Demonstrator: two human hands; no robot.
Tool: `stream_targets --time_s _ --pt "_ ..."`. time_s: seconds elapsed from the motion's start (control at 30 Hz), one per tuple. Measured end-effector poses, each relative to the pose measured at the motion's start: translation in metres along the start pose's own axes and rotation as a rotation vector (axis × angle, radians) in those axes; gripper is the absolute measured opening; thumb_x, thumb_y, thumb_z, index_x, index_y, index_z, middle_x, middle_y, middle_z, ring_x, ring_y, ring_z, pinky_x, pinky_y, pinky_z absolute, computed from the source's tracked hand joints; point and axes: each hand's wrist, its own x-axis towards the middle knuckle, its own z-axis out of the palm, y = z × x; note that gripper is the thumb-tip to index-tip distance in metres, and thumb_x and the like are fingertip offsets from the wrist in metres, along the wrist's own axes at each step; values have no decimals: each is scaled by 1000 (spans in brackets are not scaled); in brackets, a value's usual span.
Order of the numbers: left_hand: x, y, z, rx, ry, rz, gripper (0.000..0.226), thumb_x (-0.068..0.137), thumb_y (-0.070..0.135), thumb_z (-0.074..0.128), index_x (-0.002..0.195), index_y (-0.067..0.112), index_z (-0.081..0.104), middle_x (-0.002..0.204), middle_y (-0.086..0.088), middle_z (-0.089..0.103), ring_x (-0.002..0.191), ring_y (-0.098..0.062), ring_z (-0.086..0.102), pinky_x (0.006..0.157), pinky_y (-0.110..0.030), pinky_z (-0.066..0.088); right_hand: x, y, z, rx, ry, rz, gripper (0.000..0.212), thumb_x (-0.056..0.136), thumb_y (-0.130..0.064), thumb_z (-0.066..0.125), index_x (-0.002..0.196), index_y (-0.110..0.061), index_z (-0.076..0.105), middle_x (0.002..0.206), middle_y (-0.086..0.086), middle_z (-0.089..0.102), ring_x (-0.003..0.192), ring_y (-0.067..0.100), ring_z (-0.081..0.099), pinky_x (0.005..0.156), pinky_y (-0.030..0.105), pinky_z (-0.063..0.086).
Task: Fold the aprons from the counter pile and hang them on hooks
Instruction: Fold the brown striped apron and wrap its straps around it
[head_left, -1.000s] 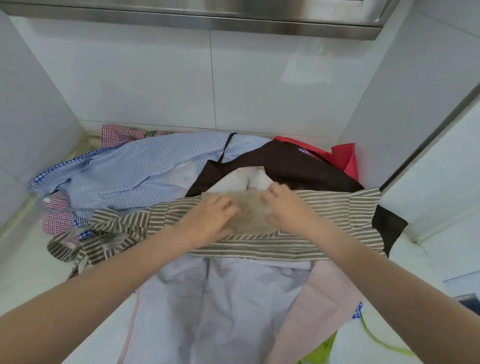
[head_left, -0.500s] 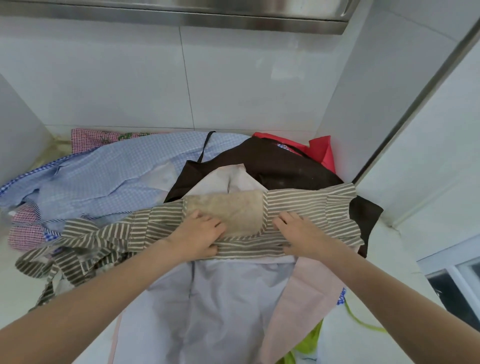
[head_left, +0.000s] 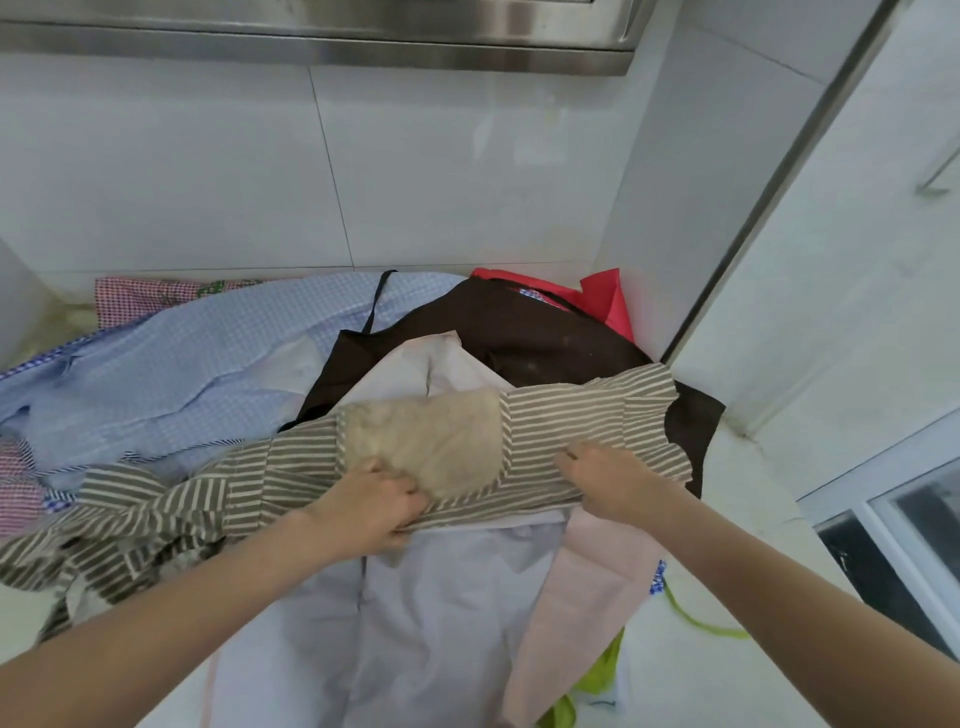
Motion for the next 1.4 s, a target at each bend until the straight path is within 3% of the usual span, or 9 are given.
stream_targets --time_s 0.17,0.27,0.37,0.4,0.67,1.0,1.17,1.3,1.4 --pt "9 6 -14 -301 -156 -83 11 84 33 60 82 23 55 89 4 60 87 -17 56 79 -25 36 -5 1 -5 43 -152 -38 7 89 -12 49 92 -18 53 99 1 55 106 24 50 90 37 39" --pt "21 6 -29 -459 0 -220 29 88 41 59 109 22 54 113 6 50 107 -15 49 85 -25 40 0 5 -10 265 -164 -47 34 88 -20 55 62 -24 33 83 4 56 93 27 55 78 32 40" --pt "45 14 -43 -298 15 -277 77 86 46 59 147 24 18 151 -1 12 140 -23 13 110 -36 25 11 12 -21 407 255 -45 10 83 -11 58 93 -12 58 106 11 55 99 27 53 82 33 41" --pt "54 18 -46 -281 -36 -287 89 84 46 62 150 25 5 155 -2 -1 143 -27 1 113 -43 18 16 12 -23 332 296 -50 34 82 -13 61 116 -10 54 123 11 47 114 26 46 91 34 41" --pt "88 39 -16 -186 -368 -388 122 78 40 72 144 22 -29 147 -10 -40 130 -54 -29 108 -67 3 29 21 2 322 -209 257 121 75 -41 76 148 -25 -20 154 2 -29 142 37 -20 108 67 12" --pt "83 26 -4 -336 -373 -321 121 78 38 73 141 34 -30 145 -2 -44 130 -47 -36 110 -60 -6 25 45 -13 81 -398 493 109 77 -45 73 149 -2 4 157 20 0 140 40 20 110 48 29" --pt "55 7 -13 -391 -174 -306 97 85 52 57 148 31 -13 153 -5 -29 141 -30 -23 116 -46 -4 65 -23 -87 150 0 142 52 92 -24 55 137 -7 36 137 12 36 125 32 43 93 40 40" --pt "2 -30 -10 -343 190 -459 73 83 52 30 139 8 43 143 -14 42 129 -33 44 106 -52 29 100 -95 -106 275 55 -240 42 95 -20 45 135 -8 39 128 10 42 121 29 45 93 38 36" --pt "-60 -64 2 -414 264 -673 75 75 53 21 129 11 53 133 -9 53 118 -29 54 101 -43 36 116 -146 -115 350 82 -386 44 94 -22 49 134 -7 41 129 9 41 120 29 43 98 38 36"
